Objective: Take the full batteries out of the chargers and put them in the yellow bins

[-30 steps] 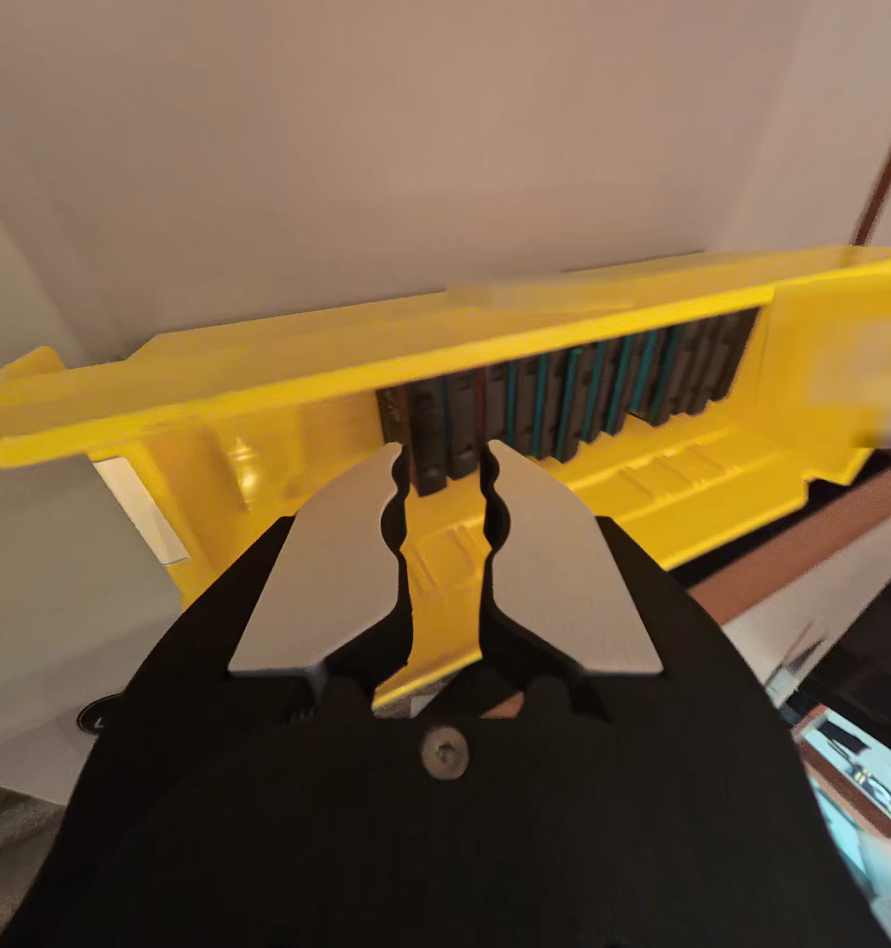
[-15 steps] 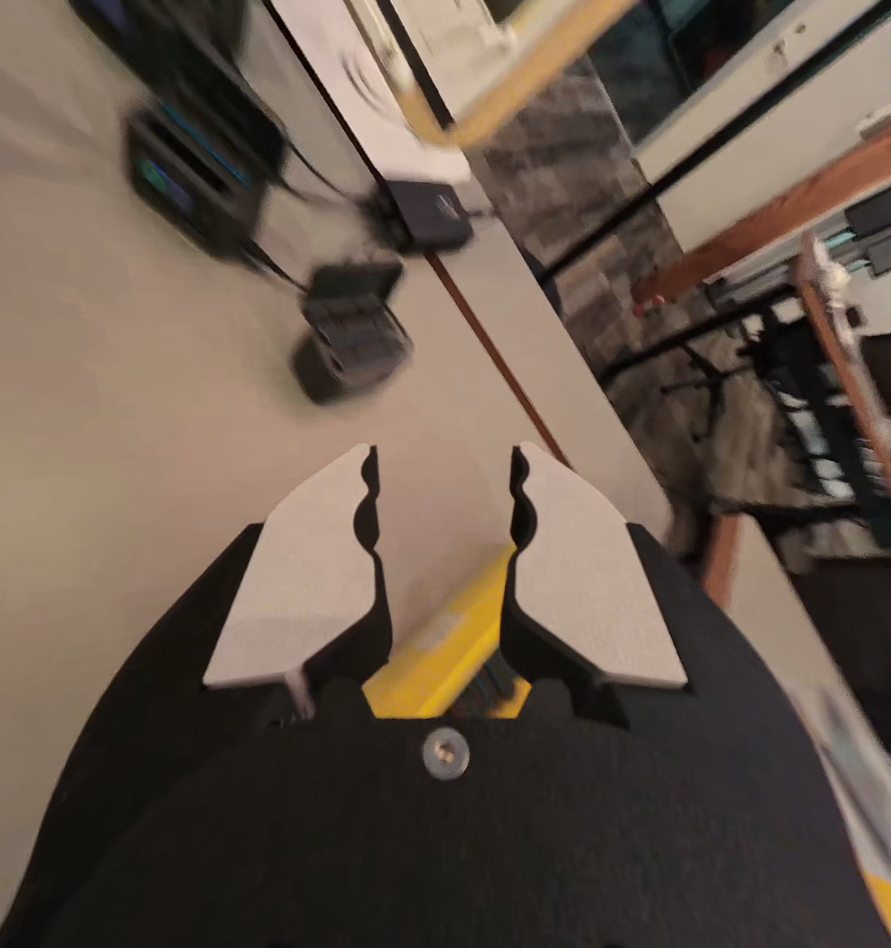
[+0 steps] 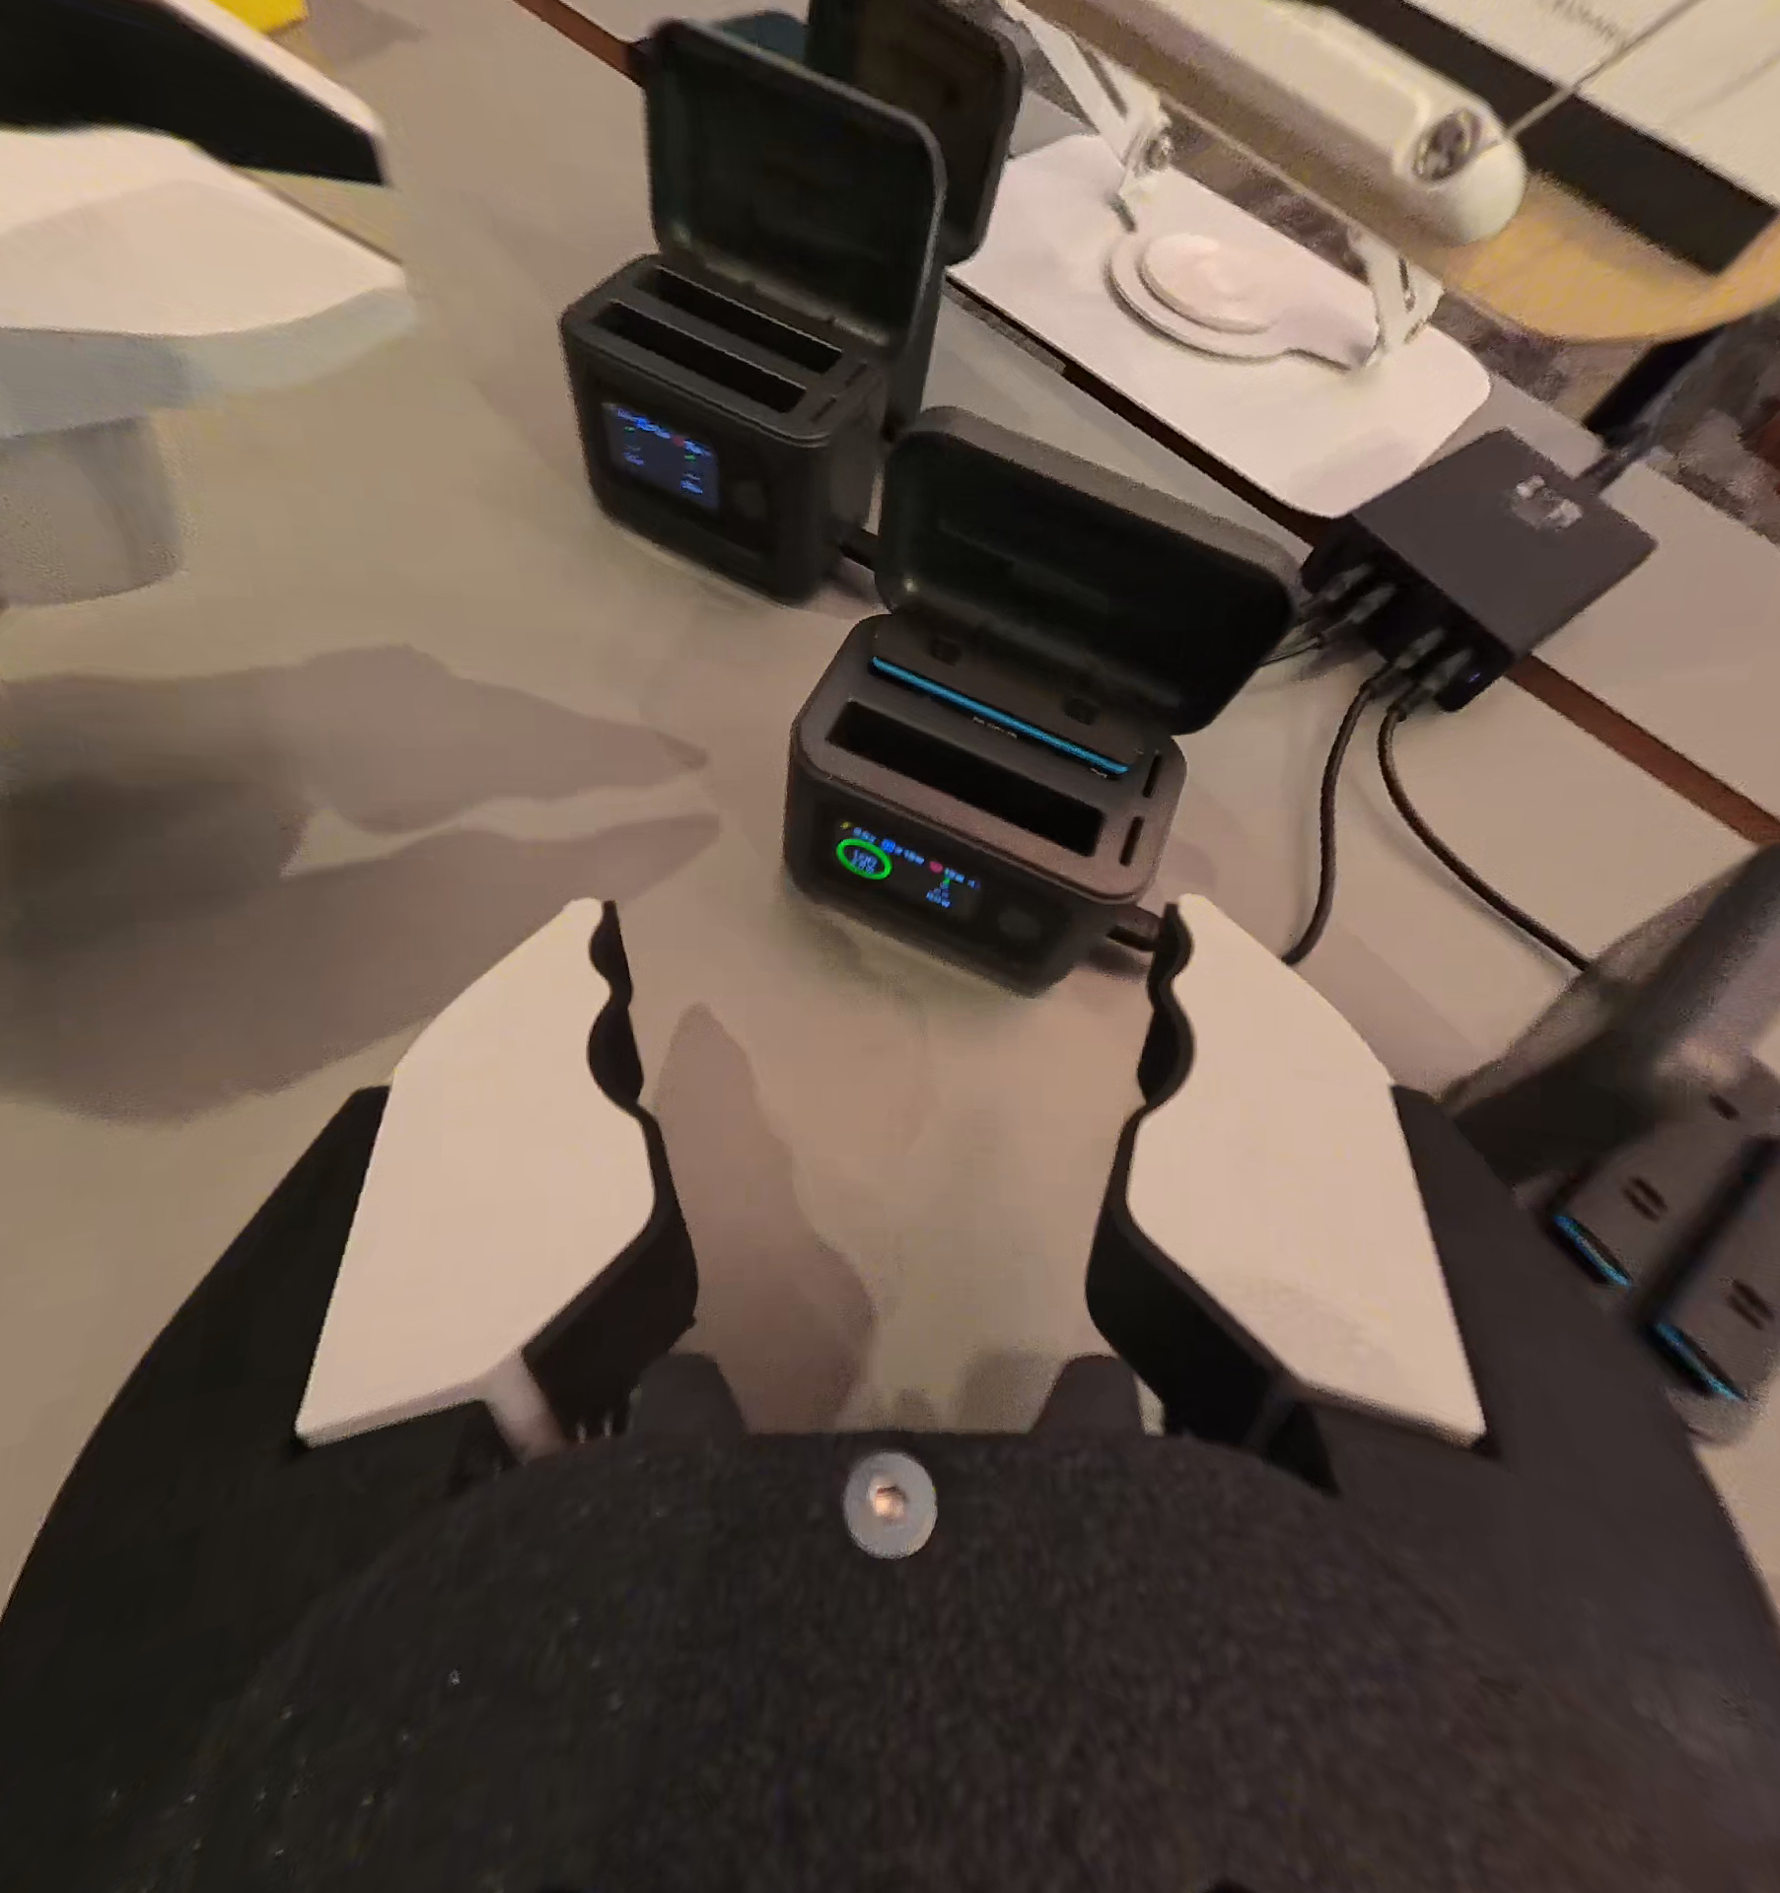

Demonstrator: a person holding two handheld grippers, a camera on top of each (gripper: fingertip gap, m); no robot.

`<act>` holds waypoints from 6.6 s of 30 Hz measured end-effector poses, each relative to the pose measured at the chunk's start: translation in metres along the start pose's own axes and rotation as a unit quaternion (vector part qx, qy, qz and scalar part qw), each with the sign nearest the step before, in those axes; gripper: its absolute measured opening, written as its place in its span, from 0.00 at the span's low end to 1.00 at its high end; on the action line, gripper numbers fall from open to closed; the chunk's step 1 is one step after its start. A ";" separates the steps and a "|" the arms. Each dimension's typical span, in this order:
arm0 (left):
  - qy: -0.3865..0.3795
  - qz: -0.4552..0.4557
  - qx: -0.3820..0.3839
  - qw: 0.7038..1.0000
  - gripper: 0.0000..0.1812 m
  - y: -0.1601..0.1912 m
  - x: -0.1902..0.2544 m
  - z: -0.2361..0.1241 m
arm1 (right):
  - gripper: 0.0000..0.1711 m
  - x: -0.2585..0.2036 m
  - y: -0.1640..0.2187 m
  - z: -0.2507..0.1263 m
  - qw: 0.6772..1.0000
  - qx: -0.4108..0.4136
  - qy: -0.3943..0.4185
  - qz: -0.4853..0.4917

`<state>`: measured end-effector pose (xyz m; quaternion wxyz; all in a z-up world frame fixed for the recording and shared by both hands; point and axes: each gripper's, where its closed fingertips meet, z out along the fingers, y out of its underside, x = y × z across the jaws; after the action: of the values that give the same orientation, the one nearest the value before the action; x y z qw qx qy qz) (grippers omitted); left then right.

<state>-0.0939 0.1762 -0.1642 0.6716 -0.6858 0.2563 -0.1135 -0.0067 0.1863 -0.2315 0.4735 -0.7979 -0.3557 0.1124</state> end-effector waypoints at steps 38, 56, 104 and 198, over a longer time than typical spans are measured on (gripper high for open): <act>0.193 -0.047 -0.176 0.964 0.33 0.063 0.051 0.006 | 0.55 -0.035 -0.007 0.001 0.970 0.014 -0.242 -0.009; 0.244 0.051 -0.248 0.936 0.31 0.091 0.055 0.039 | 0.32 -0.005 -0.027 -0.014 0.980 0.048 -0.180 -0.065; 0.250 0.040 -0.241 0.937 0.31 0.088 0.056 0.043 | 0.33 -0.011 -0.041 0.027 0.994 0.087 0.014 0.068; 0.272 -0.116 0.128 0.947 0.11 -0.054 0.055 -0.010 | 0.08 0.026 -0.122 -0.187 0.943 0.247 -0.202 -0.096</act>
<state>-0.0416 0.1380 -0.1208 0.6405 -0.5623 0.3315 -0.4046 0.0521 0.1140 -0.0270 0.5821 -0.5786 -0.4799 0.3099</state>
